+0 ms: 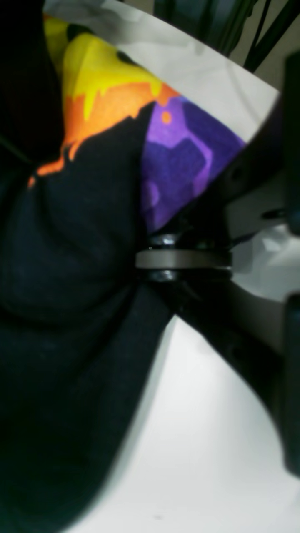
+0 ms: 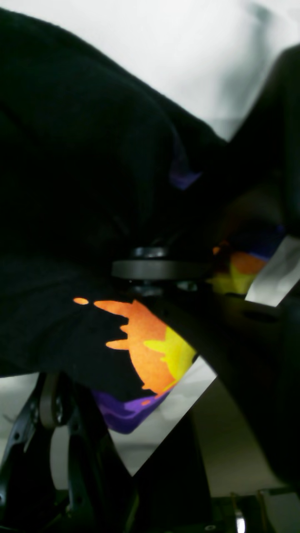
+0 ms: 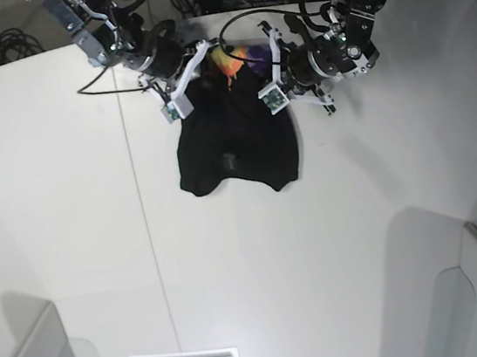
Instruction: Fold the T-shirt properly
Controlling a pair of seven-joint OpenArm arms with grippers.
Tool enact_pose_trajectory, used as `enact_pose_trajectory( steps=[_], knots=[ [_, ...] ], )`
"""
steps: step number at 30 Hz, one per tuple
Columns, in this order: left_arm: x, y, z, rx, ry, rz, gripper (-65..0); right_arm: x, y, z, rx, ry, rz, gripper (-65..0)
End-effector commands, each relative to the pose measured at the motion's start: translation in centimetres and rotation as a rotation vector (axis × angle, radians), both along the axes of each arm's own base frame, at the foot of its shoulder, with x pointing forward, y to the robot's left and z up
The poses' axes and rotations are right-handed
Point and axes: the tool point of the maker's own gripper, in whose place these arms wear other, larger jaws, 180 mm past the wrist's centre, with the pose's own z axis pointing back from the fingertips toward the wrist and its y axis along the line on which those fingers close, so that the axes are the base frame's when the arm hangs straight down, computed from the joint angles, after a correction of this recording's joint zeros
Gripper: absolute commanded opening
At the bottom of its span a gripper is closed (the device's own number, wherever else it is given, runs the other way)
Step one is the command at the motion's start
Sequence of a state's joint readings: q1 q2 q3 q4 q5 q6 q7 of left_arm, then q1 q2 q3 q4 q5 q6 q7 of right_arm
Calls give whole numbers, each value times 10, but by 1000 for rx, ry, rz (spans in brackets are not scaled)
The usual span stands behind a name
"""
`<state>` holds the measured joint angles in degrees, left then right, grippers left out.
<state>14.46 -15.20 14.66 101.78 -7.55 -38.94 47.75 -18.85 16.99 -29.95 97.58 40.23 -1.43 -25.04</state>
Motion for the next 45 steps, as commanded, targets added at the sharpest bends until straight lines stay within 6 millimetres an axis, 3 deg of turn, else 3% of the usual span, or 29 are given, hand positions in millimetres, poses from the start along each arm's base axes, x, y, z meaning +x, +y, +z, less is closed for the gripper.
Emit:
enact_pose_trajectory(
  steps=[1,6,12,16,21,25,29,33,37,41,43,45],
  knots=[
    [-14,5,-10,54,44,-24,-650,-4,-5,-2,-27,0,16,-650],
    [-26,-2,-14,45,70,-42,-650,-2,-12,-6,-83,-35,36,-650],
    [-22,0,-10,42,57,-30,-650,-2,-11,-3,-80,-42,37,-650],
    [-8,-2,11,29,-21,-35,-650,2,-4,14,-48,-80,41,-650],
    [21,13,35,24,-112,56,-650,12,10,58,21,-180,45,-650],
    [40,27,53,30,-178,105,-650,18,-5,76,18,-213,15,-650],
    [38,75,71,-2,-195,277,-650,18,-48,71,-45,-205,-93,-650],
    [-7,143,75,-65,-125,471,-650,1,-134,61,-203,-229,-210,-650],
    [-74,176,77,-46,-126,529,-650,-48,-193,53,-348,-153,-190,-650],
    [-158,172,64,15,-34,459,-650,-124,-220,36,-449,76,-116,-650],
    [-200,162,49,25,49,443,-650,-161,-221,29,-462,193,-87,-650],
    [-241,162,25,79,165,418,-650,-195,-210,14,-444,312,-42,-650]
  ],
)
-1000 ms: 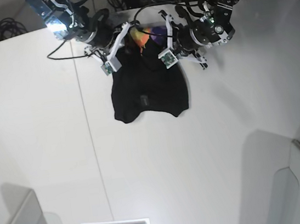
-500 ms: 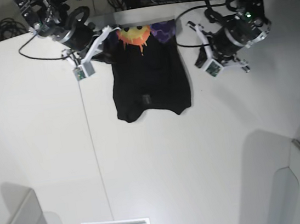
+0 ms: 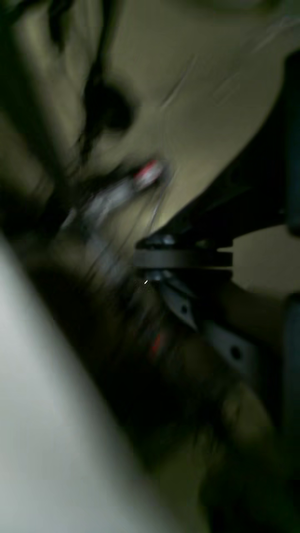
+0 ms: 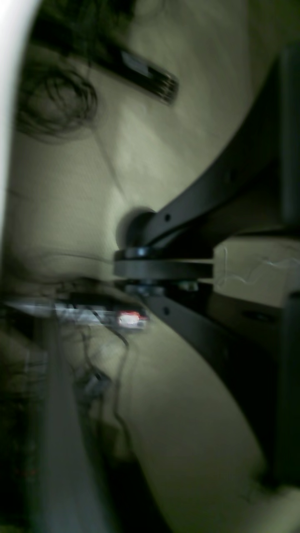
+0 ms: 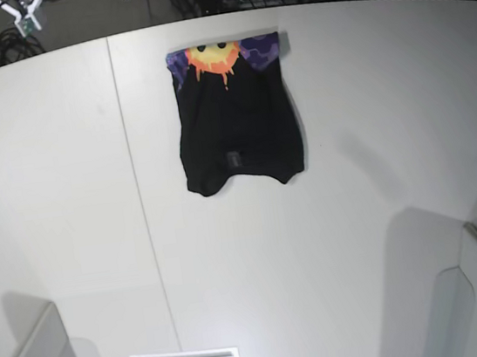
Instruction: Fold the T-shirt properly
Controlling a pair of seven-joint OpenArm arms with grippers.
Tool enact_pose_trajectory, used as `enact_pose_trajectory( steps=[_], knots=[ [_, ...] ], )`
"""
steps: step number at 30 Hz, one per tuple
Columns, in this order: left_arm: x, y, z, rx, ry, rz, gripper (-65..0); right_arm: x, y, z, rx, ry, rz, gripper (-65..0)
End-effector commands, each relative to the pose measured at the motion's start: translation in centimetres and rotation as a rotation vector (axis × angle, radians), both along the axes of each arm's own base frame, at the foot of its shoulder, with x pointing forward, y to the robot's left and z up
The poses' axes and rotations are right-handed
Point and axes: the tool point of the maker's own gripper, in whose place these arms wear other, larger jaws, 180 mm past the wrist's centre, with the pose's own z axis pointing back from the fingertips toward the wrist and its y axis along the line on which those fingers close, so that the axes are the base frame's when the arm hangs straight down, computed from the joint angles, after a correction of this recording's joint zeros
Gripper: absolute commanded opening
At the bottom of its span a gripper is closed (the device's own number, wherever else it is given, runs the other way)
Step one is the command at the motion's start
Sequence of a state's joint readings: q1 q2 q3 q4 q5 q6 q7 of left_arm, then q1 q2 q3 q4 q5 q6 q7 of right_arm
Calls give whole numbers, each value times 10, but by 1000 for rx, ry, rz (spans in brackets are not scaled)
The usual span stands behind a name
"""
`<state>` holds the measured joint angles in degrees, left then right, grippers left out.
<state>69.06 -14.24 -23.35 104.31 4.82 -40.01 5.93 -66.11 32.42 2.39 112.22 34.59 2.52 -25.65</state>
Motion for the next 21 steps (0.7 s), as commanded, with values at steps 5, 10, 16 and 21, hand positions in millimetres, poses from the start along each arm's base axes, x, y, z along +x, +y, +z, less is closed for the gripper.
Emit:
enact_pose_trajectory(
  steps=[5,10,16,21],
  knots=[
    [-84,12,-80,18,289,13,-650,-65,48,-75,99,212,69,-650],
    [-131,14,-156,-23,399,131,-650,-130,68,-174,29,324,28,-650],
    [-80,34,-194,28,241,195,-650,-134,80,-217,-98,154,95,-650],
    [-94,48,-198,132,299,157,-650,-125,92,-218,-73,128,92,-650]
  ],
)
